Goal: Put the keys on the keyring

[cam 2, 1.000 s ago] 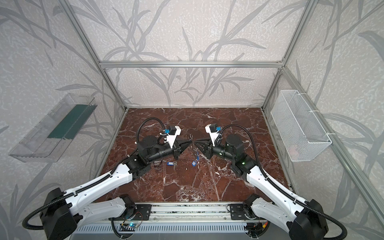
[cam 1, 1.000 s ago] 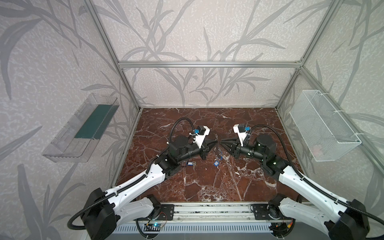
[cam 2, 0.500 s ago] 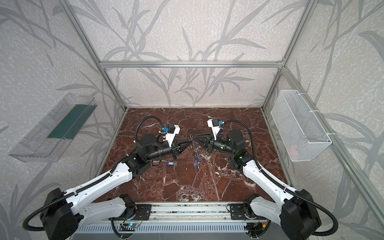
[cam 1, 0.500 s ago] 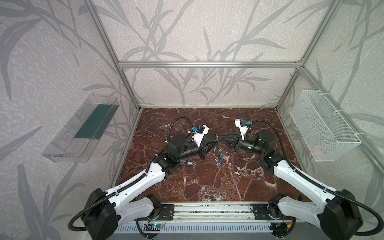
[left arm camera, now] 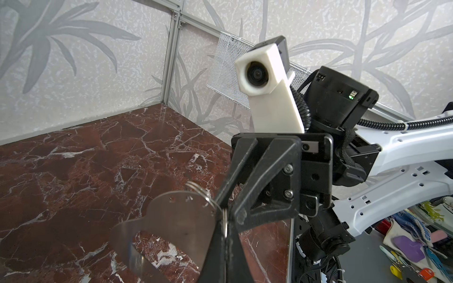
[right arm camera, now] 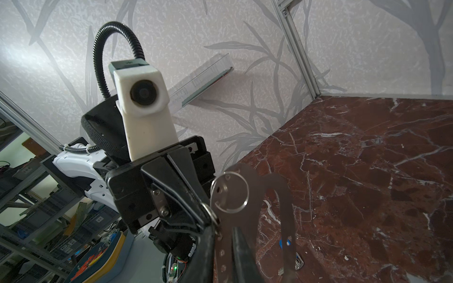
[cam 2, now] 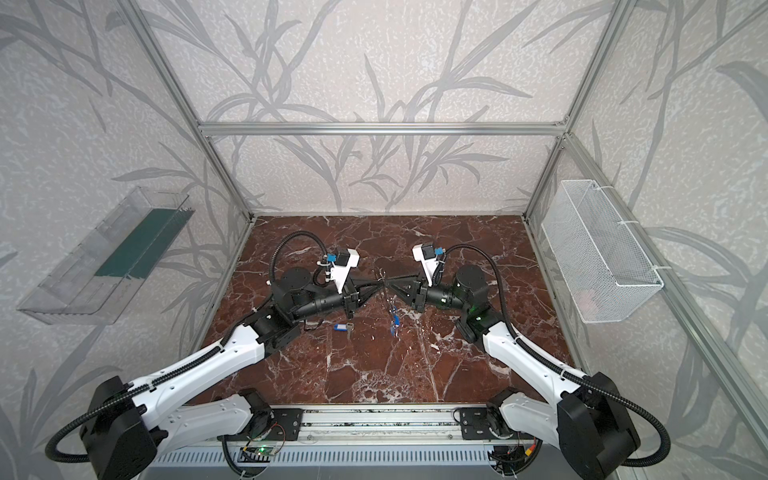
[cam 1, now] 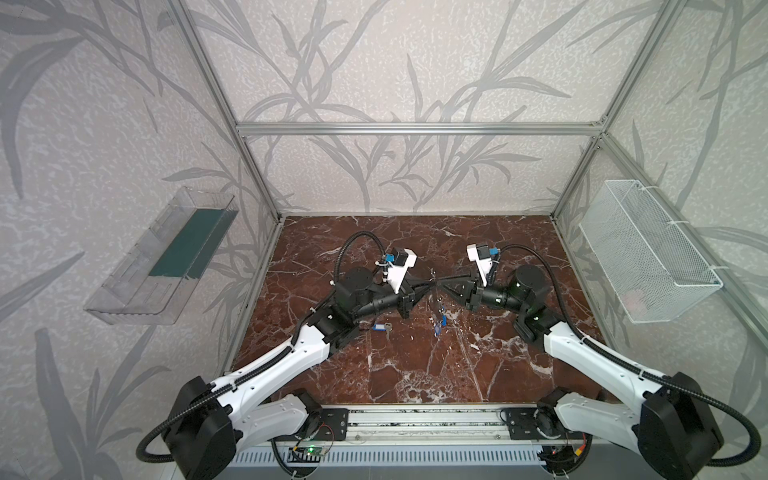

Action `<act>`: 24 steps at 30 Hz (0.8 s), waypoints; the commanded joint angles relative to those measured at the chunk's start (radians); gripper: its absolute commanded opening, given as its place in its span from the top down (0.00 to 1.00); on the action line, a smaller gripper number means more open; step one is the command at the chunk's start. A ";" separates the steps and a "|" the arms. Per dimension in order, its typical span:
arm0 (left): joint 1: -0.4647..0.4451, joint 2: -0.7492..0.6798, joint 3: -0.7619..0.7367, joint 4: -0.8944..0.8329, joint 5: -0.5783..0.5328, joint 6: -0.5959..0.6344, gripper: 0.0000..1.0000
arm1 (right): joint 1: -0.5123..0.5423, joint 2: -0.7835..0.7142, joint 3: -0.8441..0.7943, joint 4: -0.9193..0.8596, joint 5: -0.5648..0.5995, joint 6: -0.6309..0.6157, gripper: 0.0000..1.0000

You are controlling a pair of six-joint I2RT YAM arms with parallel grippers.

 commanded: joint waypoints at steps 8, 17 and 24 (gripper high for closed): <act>0.004 0.006 0.053 0.045 0.047 -0.011 1.00 | 0.001 0.000 0.002 0.059 -0.033 0.012 0.85; 0.004 0.028 0.074 0.022 0.071 -0.016 1.00 | 0.002 -0.002 0.002 0.088 -0.054 0.019 0.86; 0.005 0.039 0.084 0.014 0.087 -0.017 1.00 | 0.002 -0.006 -0.004 0.102 -0.066 0.020 0.88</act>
